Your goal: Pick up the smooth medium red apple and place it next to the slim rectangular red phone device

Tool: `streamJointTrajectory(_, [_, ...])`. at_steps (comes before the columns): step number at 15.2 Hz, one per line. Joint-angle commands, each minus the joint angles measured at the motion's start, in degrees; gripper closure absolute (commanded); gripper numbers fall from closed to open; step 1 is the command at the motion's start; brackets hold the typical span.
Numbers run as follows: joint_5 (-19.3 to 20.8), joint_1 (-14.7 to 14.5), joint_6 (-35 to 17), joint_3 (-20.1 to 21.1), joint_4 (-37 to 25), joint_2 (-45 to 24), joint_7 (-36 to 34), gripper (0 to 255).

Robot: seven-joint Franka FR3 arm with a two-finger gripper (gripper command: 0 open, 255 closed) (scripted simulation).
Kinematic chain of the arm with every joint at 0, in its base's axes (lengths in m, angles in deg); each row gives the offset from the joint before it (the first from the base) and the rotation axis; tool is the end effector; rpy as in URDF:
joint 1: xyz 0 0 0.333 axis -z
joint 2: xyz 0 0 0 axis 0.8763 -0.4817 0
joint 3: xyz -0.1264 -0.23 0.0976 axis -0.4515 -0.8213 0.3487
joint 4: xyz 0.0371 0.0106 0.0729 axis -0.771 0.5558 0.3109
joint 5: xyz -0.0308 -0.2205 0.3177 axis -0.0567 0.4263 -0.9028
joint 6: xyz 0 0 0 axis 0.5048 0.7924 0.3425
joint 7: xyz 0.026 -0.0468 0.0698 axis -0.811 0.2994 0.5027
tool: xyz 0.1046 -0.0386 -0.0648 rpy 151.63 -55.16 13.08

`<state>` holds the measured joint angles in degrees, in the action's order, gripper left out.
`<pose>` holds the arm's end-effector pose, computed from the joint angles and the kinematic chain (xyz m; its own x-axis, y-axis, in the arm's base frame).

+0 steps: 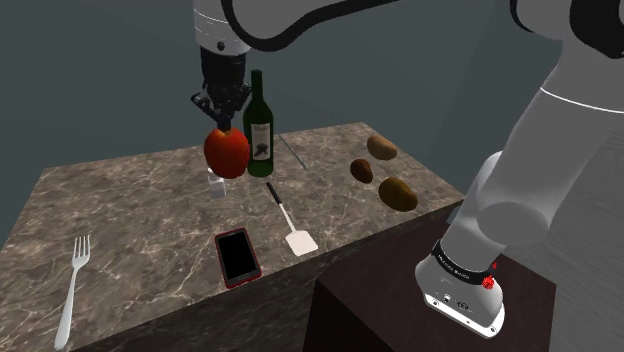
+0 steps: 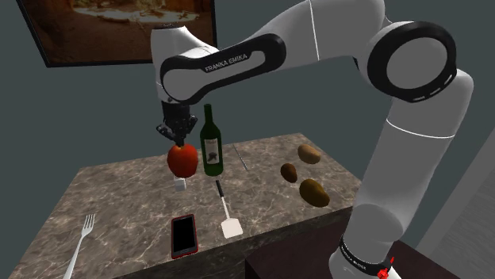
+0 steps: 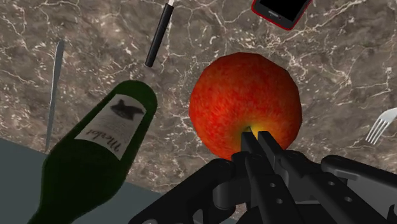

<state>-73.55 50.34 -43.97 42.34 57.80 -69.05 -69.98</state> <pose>0.4834 0.3130 0.4671 0.9666 0.1452 0.2114 0.1422 -0.9894 0.0293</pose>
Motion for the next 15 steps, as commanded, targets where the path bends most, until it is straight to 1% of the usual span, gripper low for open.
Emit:
streamJointTrajectory(1, [1.8, -1.3, 0.7, 1.3, -3.0, -2.9, -3.2, 255])
streamJointTrajectory(4, [4.9, -3.7, 1.8, 2.9, -7.9, -7.9, -7.9, 255])
streamJointTrajectory(8, [9.3, -7.8, 4.0, 4.2, -15.7, -15.3, -13.6, 255])
streamJointTrajectory(12, [13.5, -13.1, 7.2, 4.4, -25.4, -23.5, -18.3, 255])
streamJointTrajectory(15, [16.3, -17.7, 10.4, 4.0, -34.5, -30.3, -20.8, 255])
